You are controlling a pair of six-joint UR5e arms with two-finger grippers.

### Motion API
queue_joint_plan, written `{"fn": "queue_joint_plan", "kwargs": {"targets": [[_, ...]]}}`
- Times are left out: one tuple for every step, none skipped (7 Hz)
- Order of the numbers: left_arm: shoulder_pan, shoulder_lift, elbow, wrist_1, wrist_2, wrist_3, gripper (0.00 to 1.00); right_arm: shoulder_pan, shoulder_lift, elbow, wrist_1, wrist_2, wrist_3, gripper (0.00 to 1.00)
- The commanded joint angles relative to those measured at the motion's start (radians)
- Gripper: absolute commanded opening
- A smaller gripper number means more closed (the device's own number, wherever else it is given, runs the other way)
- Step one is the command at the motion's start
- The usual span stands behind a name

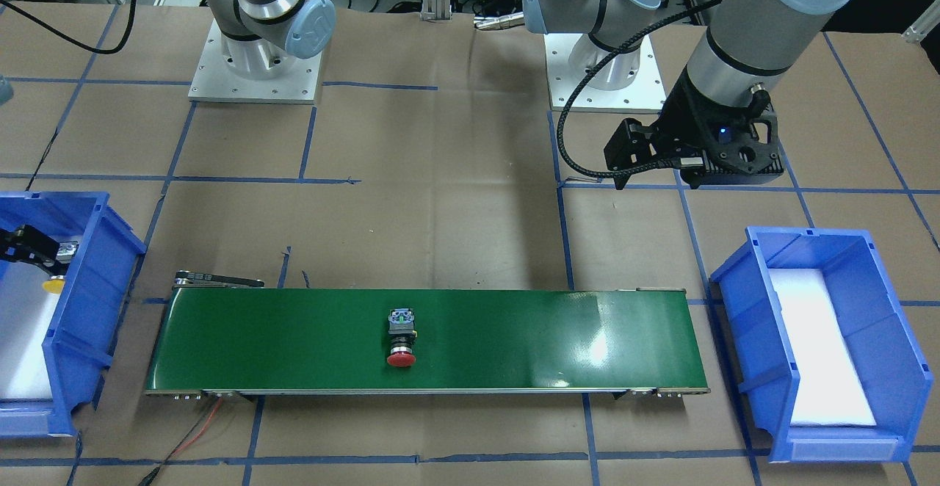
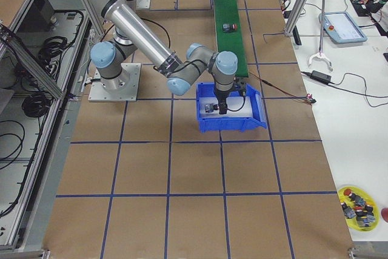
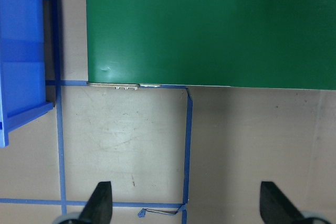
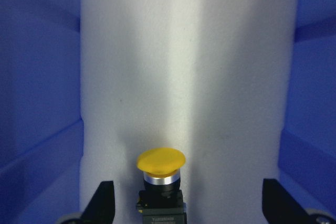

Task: Transport two buttons from left to right
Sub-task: 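Carry the yellow button into the foam-lined bin and release it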

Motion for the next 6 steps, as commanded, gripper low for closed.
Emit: {"fn": "queue_joint_plan", "kwargs": {"targets": [[0.0, 0.0, 0.001, 0.0, -0.002, 0.0, 1.0, 0.01, -0.043, -0.083, 0.043, -0.004, 0.068, 0.99], [0.0, 0.0, 0.001, 0.0, -0.002, 0.0, 1.0, 0.03, -0.053, -0.154, 0.137, -0.001, 0.122, 0.99], [0.0, 0.0, 0.001, 0.0, -0.002, 0.0, 1.0, 0.075, -0.054, -0.246, 0.289, 0.002, 0.219, 0.99], [0.0, -0.002, 0.003, 0.0, -0.003, 0.0, 1.0, 0.123, -0.05, -0.337, 0.403, 0.005, 0.316, 0.99], [0.0, -0.002, 0.003, 0.0, -0.003, 0.0, 1.0, 0.205, -0.05, -0.376, 0.433, 0.002, 0.416, 0.99], [0.0, -0.002, 0.003, 0.0, -0.003, 0.0, 1.0, 0.316, -0.051, -0.382, 0.428, -0.008, 0.479, 0.99]]}}
